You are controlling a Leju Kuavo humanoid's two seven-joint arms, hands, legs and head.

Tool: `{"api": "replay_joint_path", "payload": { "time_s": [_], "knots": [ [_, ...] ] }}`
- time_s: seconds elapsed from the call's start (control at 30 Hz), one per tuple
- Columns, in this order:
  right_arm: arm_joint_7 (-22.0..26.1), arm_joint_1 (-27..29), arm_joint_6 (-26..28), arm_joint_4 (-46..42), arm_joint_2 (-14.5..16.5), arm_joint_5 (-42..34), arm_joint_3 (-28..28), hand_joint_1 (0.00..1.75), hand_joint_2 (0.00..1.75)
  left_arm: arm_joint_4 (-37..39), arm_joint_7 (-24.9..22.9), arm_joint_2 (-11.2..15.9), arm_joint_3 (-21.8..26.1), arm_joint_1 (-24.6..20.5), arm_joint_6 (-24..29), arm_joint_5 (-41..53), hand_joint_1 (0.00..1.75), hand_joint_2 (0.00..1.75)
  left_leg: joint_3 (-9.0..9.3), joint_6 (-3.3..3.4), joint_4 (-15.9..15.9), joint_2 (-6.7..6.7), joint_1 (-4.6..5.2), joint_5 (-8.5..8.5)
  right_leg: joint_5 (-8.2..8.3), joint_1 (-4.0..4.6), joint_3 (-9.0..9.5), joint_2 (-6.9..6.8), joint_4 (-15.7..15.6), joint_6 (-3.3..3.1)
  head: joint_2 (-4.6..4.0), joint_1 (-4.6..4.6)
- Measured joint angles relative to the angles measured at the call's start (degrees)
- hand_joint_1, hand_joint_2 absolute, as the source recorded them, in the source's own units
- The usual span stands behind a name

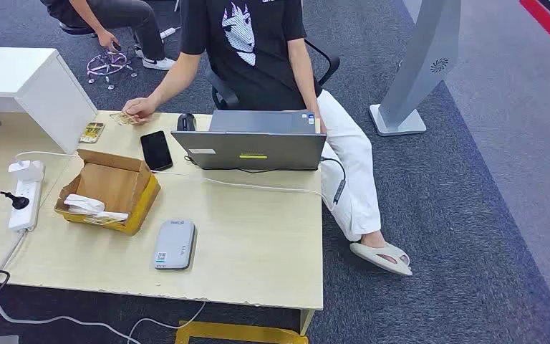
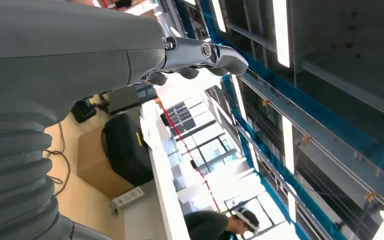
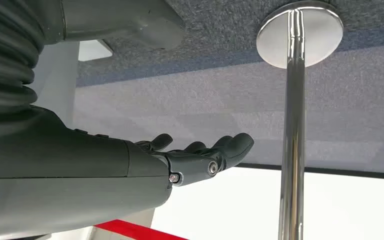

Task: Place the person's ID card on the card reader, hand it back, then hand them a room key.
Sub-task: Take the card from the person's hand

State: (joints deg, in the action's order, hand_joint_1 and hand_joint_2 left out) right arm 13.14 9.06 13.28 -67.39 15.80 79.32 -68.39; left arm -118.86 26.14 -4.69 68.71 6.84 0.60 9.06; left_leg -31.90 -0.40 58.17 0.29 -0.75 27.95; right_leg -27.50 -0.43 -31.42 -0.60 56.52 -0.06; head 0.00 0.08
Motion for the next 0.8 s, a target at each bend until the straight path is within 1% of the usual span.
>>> {"api": "replay_joint_path", "payload": {
  "time_s": [0.07,0.17,0.3,0.43,0.6,0.8],
  "knots": [
    [0.39,-0.18,-0.29,0.04,0.0,0.75,-0.68,0.0,1.75,0.0,-0.71,1.24,-0.73,-0.03,0.18,0.15,0.0,1.75,0.0,0.0,0.0,0.0,0.0,0.0,0.0,0.0,0.0,0.0,0.0,0.0,0.0,0.01],
    [1.23,-0.7,-1.1,0.35,0.0,2.85,-2.34,0.0,1.75,0.15,-2.89,5.03,-3.69,-0.06,1.47,0.9,0.0,1.75,-0.01,0.0,0.0,0.0,-0.01,0.0,0.0,0.01,0.01,0.0,0.01,0.0,0.0,0.01],
    [1.59,-1.7,-2.26,1.07,0.0,5.13,-4.0,0.0,1.75,0.89,-5.47,9.64,-8.84,-0.04,4.41,2.23,0.0,1.75,0.0,0.0,0.0,0.02,-0.01,0.0,0.0,0.01,0.0,0.02,0.01,0.0,0.0,0.02],
    [1.12,-1.91,-3.97,1.81,-0.03,6.83,-4.74,0.0,1.75,2.2,-7.99,13.18,-14.99,-0.22,7.12,4.17,0.0,1.75,0.0,0.0,0.0,0.01,0.0,0.0,0.0,0.0,-0.01,0.01,0.01,0.0,0.0,0.02],
    [0.48,-2.67,-5.8,2.46,-0.08,7.6,-6.02,0.0,1.75,4.49,-11.26,16.37,-23.14,-1.86,9.02,8.14,0.0,1.75,0.01,0.01,0.01,0.03,0.01,-0.01,0.01,0.0,-0.01,0.05,0.01,0.0,0.0,0.02],
    [0.21,-3.99,-7.76,2.91,-0.31,8.55,-7.18,0.0,1.75,8.07,-14.99,18.35,-32.97,-5.1,10.82,13.71,0.0,1.75,0.02,-0.01,0.02,0.06,0.01,-0.06,0.07,0.0,-0.02,0.11,0.01,-0.07,0.0,0.02]
  ]
}}
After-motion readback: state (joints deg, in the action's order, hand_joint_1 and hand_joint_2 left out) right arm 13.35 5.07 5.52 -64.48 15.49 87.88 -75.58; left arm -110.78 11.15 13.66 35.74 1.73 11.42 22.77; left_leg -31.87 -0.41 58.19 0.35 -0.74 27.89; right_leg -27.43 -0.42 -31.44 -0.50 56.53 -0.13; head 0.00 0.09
